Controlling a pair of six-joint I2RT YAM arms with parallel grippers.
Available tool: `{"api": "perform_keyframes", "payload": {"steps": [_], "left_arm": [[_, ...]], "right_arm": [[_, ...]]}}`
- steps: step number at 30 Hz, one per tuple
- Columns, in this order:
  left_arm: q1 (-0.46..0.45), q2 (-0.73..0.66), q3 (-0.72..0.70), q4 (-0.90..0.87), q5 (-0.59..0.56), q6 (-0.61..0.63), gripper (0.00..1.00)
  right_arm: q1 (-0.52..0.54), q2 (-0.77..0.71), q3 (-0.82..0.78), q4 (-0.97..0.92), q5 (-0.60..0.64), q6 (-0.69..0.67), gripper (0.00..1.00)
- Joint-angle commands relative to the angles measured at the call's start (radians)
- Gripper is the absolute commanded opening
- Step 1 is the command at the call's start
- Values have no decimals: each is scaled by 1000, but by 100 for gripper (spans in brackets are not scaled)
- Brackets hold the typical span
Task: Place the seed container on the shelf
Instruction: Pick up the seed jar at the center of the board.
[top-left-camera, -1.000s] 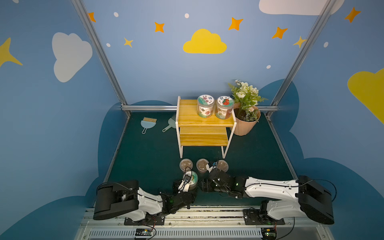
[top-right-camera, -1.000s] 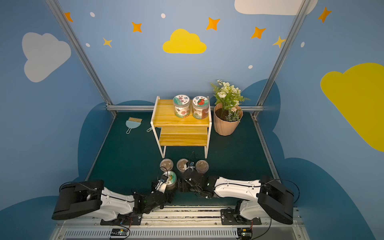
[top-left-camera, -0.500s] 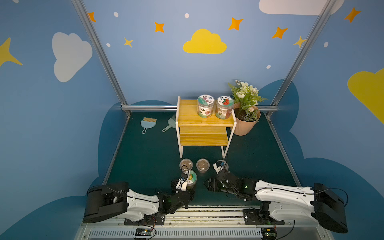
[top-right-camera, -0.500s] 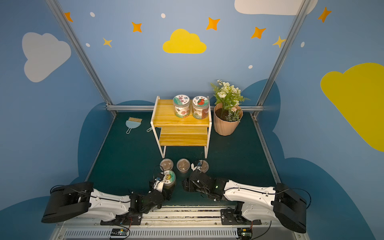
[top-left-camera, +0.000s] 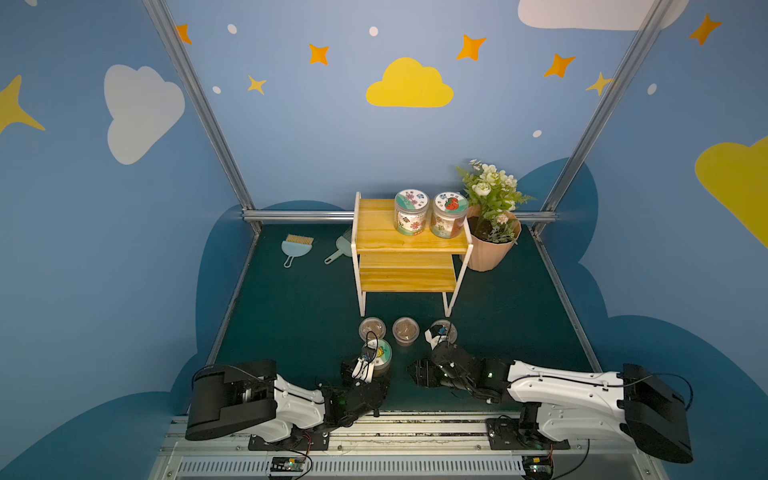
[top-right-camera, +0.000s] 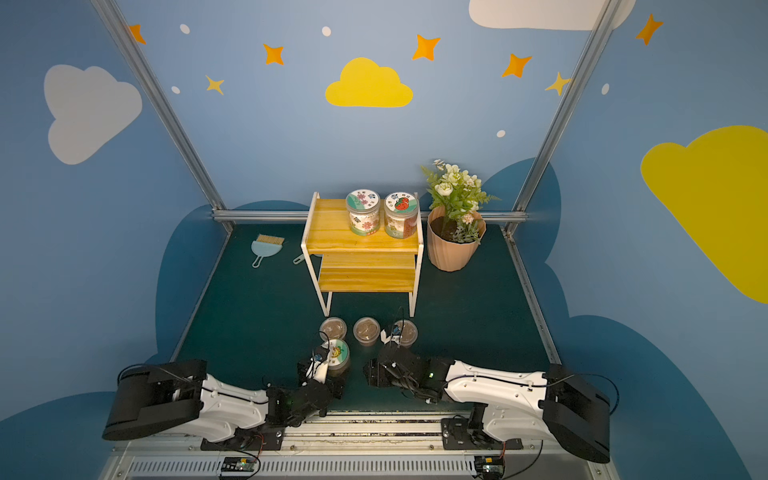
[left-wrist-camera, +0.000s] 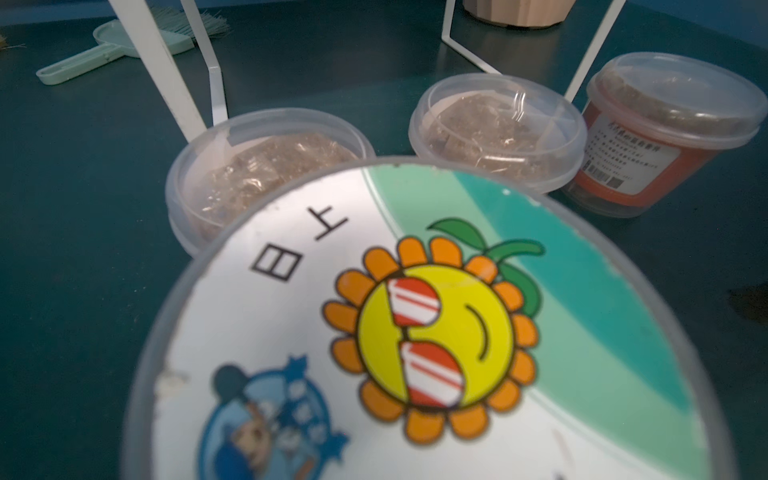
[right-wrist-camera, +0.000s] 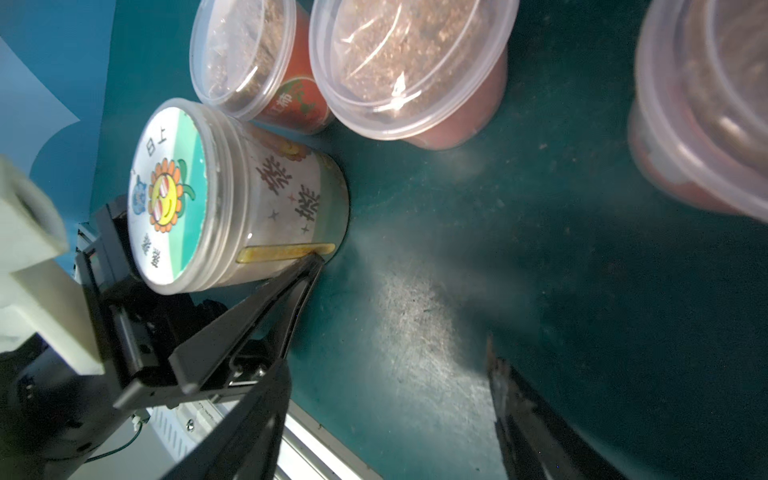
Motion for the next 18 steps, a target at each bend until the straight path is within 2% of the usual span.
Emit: {"api": "perform_keyframes", "payload": {"steps": [1, 6, 14, 18], "left_arm": [[10, 41, 20, 79, -15, 18, 100], [26, 79, 22, 133, -15, 21, 99], [53, 99, 24, 139, 10, 0, 86], [56, 106, 39, 140, 32, 23, 84]], "right_arm": [[9, 1, 14, -10, 4, -12, 76], [11, -13, -2, -15, 6, -6, 76], [11, -26, -20, -15, 15, 3, 76], [15, -35, -29, -14, 22, 8, 76]]}}
